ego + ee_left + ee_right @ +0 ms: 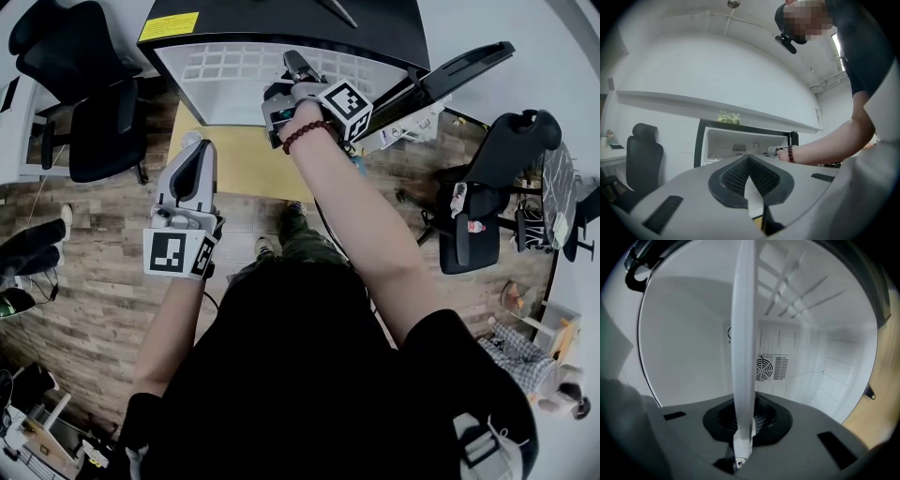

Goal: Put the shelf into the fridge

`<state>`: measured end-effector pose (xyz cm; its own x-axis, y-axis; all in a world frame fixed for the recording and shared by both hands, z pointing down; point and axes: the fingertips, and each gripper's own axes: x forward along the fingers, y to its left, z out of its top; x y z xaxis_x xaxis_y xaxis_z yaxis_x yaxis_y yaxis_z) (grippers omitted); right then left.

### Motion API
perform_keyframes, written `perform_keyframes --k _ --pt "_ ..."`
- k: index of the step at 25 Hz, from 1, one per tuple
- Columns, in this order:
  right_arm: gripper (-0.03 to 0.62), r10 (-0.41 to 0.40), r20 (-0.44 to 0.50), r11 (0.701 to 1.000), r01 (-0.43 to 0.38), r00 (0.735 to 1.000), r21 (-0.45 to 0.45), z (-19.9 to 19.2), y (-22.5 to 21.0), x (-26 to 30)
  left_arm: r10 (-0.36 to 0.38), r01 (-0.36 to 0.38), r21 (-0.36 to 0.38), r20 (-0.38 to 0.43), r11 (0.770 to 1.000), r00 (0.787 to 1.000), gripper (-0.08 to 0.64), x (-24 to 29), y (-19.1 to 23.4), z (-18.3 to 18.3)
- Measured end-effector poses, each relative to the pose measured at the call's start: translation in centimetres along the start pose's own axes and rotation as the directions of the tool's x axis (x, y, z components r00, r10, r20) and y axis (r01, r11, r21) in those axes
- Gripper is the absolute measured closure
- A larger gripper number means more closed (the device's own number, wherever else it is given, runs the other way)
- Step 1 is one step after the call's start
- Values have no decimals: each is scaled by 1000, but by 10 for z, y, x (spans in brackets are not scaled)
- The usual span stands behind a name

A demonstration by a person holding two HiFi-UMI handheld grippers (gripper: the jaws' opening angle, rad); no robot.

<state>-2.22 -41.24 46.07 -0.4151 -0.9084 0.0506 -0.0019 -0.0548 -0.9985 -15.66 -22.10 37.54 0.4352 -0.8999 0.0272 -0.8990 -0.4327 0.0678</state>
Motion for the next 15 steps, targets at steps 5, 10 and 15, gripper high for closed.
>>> perform_keyframes --k 5,10,15 --pt "551 -13 2 1000 13 1000 -4 -5 -3 -13 -4 4 6 9 1000 1000 541 -5 0 3" --pt "551 -7 9 1000 7 1000 -3 -11 -2 -24 -14 14 13 22 1000 1000 541 -12 -4 8" --pt "551 -14 11 1000 14 1000 3 -15 -3 -34 -17 16 12 26 1000 1000 541 -22 -8 9"
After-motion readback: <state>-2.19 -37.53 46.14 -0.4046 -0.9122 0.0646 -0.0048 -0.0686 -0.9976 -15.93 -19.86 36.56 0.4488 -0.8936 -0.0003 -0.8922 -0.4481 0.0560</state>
